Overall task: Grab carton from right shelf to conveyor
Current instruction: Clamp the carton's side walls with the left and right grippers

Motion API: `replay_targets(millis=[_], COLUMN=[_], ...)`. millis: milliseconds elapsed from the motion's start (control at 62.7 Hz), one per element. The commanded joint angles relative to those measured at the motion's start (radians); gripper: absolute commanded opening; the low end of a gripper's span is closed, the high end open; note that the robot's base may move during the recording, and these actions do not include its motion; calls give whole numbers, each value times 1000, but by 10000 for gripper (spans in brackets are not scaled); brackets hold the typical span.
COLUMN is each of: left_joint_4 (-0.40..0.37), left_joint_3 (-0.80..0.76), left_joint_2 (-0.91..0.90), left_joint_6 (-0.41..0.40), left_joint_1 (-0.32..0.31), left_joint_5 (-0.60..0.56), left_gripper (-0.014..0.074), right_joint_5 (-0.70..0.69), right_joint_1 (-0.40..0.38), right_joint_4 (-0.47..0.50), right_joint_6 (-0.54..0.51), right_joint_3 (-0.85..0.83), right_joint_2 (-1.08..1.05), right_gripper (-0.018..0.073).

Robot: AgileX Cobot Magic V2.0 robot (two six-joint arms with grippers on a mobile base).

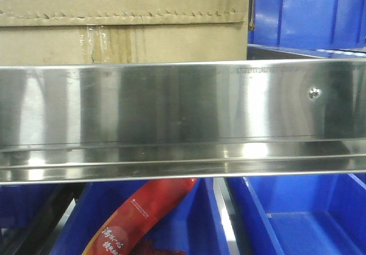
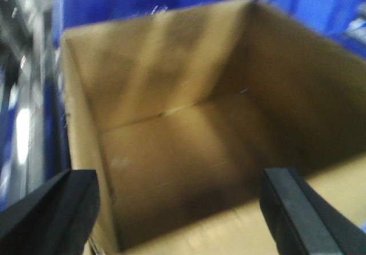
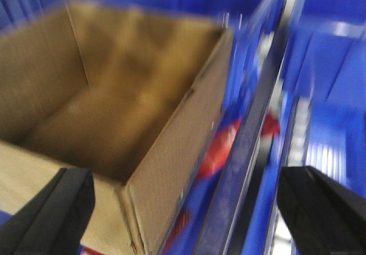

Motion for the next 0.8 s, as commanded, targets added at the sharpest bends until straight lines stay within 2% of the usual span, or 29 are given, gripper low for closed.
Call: replay_targets(millis=[0, 112, 271, 510, 781], left_joint_4=[36, 36, 6, -17, -17], left_joint_3=[-115, -228, -281, -281, -281], left_joint_2=[78, 191, 298, 401, 482], left_joint_6=[-42, -42, -42, -40, -40], left_joint_1=[14, 59, 135, 194, 194], left_joint_5=[109, 127, 127, 127, 127], left_gripper=[477, 477, 477, 477, 477], right_joint_5=[110, 125, 125, 125, 125], right_joint_1=[3, 3, 10, 13, 13], right_joint_4=[-23, -72, -82, -57, -57], right_joint_6=[32, 61, 68, 75, 75], right_joint_3=[-171, -364, -484, -496, -496], right_joint_2=[113, 262, 418, 561, 642], right_gripper=[527, 527, 527, 527, 527])
